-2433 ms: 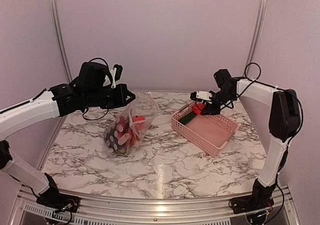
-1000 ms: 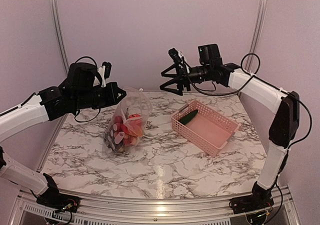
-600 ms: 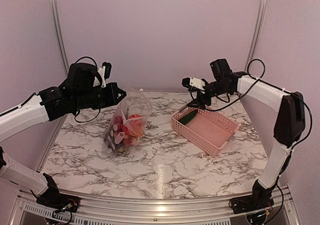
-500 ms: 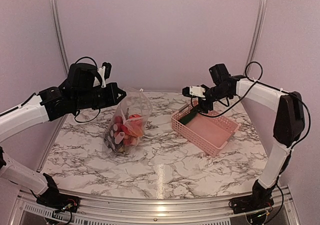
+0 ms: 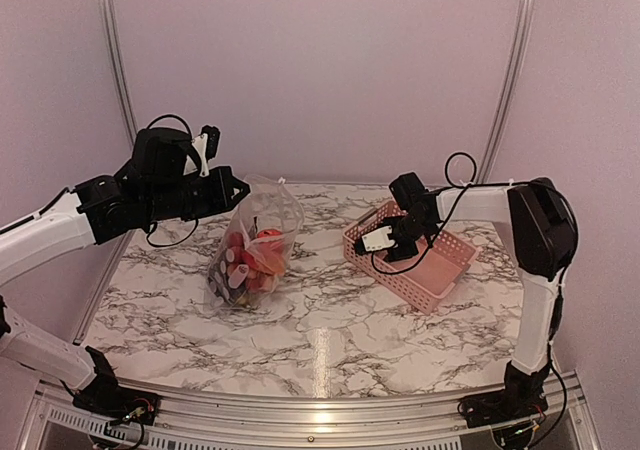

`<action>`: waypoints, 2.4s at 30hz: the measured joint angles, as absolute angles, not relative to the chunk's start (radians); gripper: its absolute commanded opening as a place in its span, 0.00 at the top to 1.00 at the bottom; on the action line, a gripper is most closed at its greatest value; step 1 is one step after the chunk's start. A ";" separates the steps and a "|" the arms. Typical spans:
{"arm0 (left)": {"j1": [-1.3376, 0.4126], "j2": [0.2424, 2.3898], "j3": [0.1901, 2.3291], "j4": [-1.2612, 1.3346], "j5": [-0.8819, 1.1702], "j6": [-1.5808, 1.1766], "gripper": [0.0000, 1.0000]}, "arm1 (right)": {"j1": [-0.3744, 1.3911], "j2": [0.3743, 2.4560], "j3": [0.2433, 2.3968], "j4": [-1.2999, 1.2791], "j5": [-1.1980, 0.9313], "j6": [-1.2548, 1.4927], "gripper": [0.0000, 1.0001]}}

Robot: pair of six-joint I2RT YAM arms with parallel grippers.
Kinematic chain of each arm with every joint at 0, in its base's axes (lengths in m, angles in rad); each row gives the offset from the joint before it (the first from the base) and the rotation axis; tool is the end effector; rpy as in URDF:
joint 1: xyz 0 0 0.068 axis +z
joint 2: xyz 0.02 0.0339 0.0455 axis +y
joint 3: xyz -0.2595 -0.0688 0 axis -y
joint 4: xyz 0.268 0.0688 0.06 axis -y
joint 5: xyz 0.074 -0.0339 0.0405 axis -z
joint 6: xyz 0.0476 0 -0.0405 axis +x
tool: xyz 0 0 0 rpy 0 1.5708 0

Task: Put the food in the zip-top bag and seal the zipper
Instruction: Pick up the fake vegetable from the bin.

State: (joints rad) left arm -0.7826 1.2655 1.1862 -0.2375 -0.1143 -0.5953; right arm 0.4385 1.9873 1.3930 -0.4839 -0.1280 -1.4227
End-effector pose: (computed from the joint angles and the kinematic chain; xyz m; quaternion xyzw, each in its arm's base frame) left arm 0.2372 -0.2283 0.3618 0.0422 0.8081 -0.3367 0.4816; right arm 0.3939 0.1914 0.1437 -0.7855 0.5656 -0.0603 0.2438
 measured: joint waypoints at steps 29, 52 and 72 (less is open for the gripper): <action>-0.783 1.270 1.176 -0.236 -0.113 -0.603 1.00 | 0.440 2.091 1.529 -0.416 -0.083 -1.489 0.42; -0.783 1.278 1.176 -0.236 -0.113 -0.610 1.00 | 0.439 2.171 1.634 -0.526 -0.094 -1.473 0.79; -0.783 1.291 1.176 -0.226 -0.100 -0.614 1.00 | 0.360 1.955 1.573 -0.580 -0.078 -1.386 0.95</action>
State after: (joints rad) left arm -0.7826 1.2915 1.1759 -0.2264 -0.1001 -0.6136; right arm 0.3599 1.9549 1.5730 -0.5804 -0.0780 -1.3865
